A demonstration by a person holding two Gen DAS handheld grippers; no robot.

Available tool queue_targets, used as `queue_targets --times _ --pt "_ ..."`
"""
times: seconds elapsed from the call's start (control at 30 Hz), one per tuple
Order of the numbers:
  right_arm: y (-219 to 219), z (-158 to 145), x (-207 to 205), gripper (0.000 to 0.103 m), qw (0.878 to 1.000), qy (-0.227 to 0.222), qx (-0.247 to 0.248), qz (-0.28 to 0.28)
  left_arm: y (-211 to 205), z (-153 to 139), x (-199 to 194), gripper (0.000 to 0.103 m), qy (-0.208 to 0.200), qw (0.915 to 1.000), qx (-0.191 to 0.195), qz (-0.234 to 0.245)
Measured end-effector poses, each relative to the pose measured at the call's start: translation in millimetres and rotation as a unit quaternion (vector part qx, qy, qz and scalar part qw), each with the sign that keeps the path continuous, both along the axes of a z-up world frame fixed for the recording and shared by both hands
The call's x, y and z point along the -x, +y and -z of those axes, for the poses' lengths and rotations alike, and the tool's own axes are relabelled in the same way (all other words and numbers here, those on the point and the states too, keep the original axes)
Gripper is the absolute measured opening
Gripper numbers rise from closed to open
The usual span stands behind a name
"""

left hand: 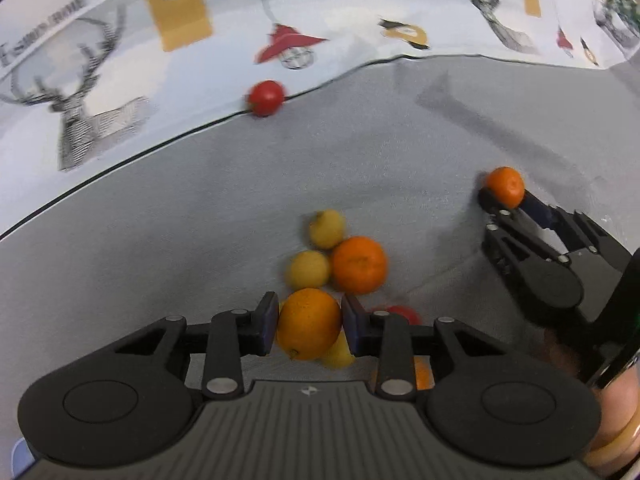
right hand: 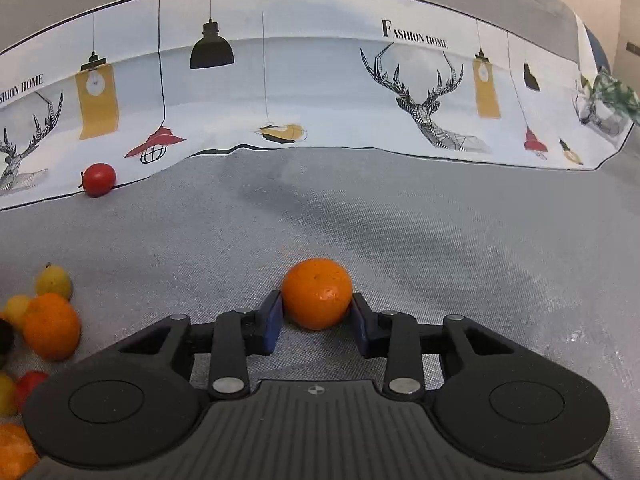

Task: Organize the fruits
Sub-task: 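Grasp a tangerine with the right gripper while the left gripper grasps another tangerine, then carry both held tangerines toward the light blue plate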

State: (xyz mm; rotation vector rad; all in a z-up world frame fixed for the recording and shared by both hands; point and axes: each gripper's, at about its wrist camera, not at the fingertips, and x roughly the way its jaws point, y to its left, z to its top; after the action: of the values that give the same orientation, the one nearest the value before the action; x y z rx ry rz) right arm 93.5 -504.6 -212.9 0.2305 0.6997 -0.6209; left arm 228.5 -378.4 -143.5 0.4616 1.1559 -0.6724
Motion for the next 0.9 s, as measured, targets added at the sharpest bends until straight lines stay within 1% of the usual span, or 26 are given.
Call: queue_targets --times 0.1,0.2,0.3,0.37,0.4,0.47,0.53,0.57,0.6,0.67,0.7,0.73,0.77,0.8,0.83,0.9 --pt "-3.1 -2.6 3.0 0.037 1.000 -0.015 -0.013 0.001 27.0 -8.4 0.4 0.038 0.012 0.9990 0.015 -0.040" --pt "-2.7 -7.5 7.3 0.037 0.999 -0.036 -0.019 -0.007 53.9 -12.3 12.0 0.038 0.013 0.9974 0.026 -0.066" --pt "0.3 -11.0 11.9 0.037 0.999 -0.047 -0.020 -0.016 71.2 0.5 27.7 0.038 0.015 0.9971 0.008 -0.074" --pt "3.9 -12.7 17.5 0.037 0.999 -0.040 -0.026 -0.021 77.4 13.9 38.4 0.038 0.023 0.9966 -0.010 -0.079" --pt "6.7 -13.5 22.3 0.037 0.999 -0.031 -0.032 -0.022 81.1 18.7 43.7 0.038 0.023 0.9965 -0.010 -0.080" --pt "11.8 -14.2 31.7 0.037 0.999 -0.014 -0.045 -0.021 83.5 22.4 51.9 0.039 0.014 0.9970 -0.011 -0.075" --pt "16.2 -12.6 35.4 0.037 0.999 -0.005 -0.046 -0.025 84.6 22.2 58.3 0.040 -0.003 0.9976 -0.008 -0.068" --pt "17.3 -11.0 34.3 0.037 0.999 0.001 -0.041 -0.027 84.4 21.9 60.3 0.046 -0.009 0.9978 -0.009 -0.064" --pt "17.7 -8.8 32.9 0.038 0.999 0.005 -0.039 -0.026 83.6 21.7 62.1 0.057 -0.015 0.9978 -0.014 -0.063" --pt "19.5 -6.8 30.7 0.039 0.999 0.007 -0.031 -0.028 85.1 21.7 61.9 0.067 -0.017 0.9975 -0.019 -0.065" --pt "20.4 -6.3 29.9 0.039 0.999 0.008 -0.026 -0.030 87.5 22.2 61.4 0.067 -0.016 0.9975 -0.018 -0.067" --pt "20.6 -5.5 29.8 0.040 0.999 0.007 -0.022 -0.031 87.3 22.4 60.6 0.067 -0.014 0.9975 -0.018 -0.067" --pt "20.9 -4.9 29.7 0.040 0.999 0.007 -0.019 -0.033 88.2 21.4 61.4 0.062 -0.012 0.9977 -0.016 -0.065" --pt "20.3 -4.8 29.8 0.040 0.999 0.007 -0.019 -0.034 86.7 23.9 63.1 0.045 -0.010 0.9981 -0.014 -0.058" --pt "19.9 -4.7 29.8 0.040 0.999 0.005 -0.019 -0.034 84.7 22.7 64.6 0.038 -0.012 0.9986 -0.013 -0.050" --pt "18.6 -5.1 29.3 0.037 0.999 0.001 -0.021 -0.033 81.6 20.8 71.5 0.038 -0.016 0.9989 -0.024 -0.037"
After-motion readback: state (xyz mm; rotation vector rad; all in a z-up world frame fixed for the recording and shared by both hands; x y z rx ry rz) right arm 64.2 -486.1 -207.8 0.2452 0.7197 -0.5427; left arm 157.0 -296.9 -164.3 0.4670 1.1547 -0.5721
